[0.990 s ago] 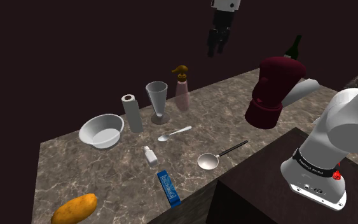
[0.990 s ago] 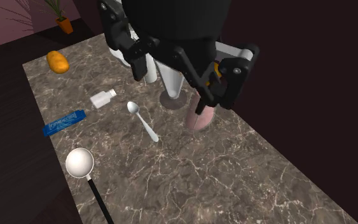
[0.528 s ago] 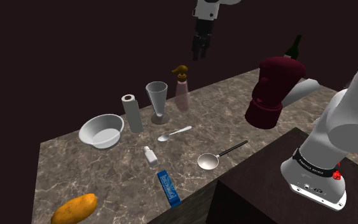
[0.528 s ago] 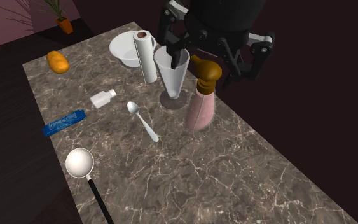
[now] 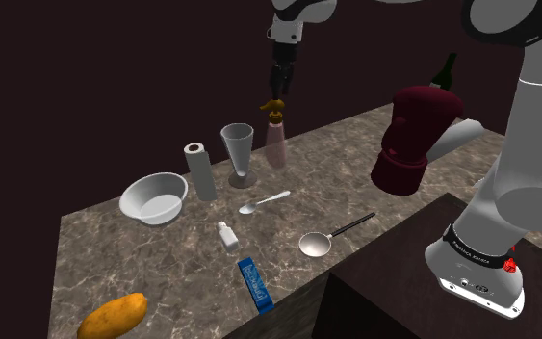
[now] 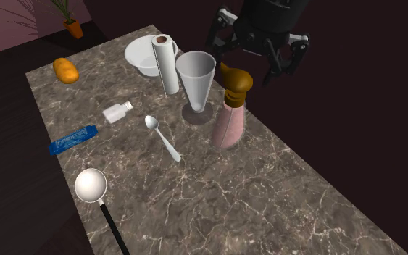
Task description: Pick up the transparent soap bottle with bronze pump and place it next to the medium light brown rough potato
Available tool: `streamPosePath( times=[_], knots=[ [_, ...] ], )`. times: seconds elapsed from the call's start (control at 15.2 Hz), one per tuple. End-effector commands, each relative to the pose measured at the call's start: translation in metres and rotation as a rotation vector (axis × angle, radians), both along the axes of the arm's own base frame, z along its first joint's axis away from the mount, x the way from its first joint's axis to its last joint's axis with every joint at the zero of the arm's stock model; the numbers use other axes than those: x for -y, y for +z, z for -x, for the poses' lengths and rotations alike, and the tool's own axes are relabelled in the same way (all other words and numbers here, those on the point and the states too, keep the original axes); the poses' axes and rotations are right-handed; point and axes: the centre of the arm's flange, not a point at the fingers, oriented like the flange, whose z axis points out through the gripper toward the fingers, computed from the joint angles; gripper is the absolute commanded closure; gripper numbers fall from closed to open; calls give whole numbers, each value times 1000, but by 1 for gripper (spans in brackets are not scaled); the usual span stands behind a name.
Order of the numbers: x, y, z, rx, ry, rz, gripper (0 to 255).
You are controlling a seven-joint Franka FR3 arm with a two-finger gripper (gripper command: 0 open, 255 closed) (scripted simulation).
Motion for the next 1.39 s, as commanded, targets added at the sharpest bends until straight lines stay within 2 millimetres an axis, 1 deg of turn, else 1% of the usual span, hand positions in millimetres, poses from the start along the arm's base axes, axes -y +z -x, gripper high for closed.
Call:
streamPosePath(
  times=[0.0, 0.33, 0.79, 0.86, 1.32],
  knots=[
    [-2, -10, -2, 0, 4, -1, 0],
    [-6, -34, -1, 0, 4, -1, 0],
    [-6, -34, -1, 0, 4, -1, 0],
    [-6, -34, -1, 0, 4, -1, 255],
    [-6, -34, -1, 0, 4, -1, 255]
  ],
)
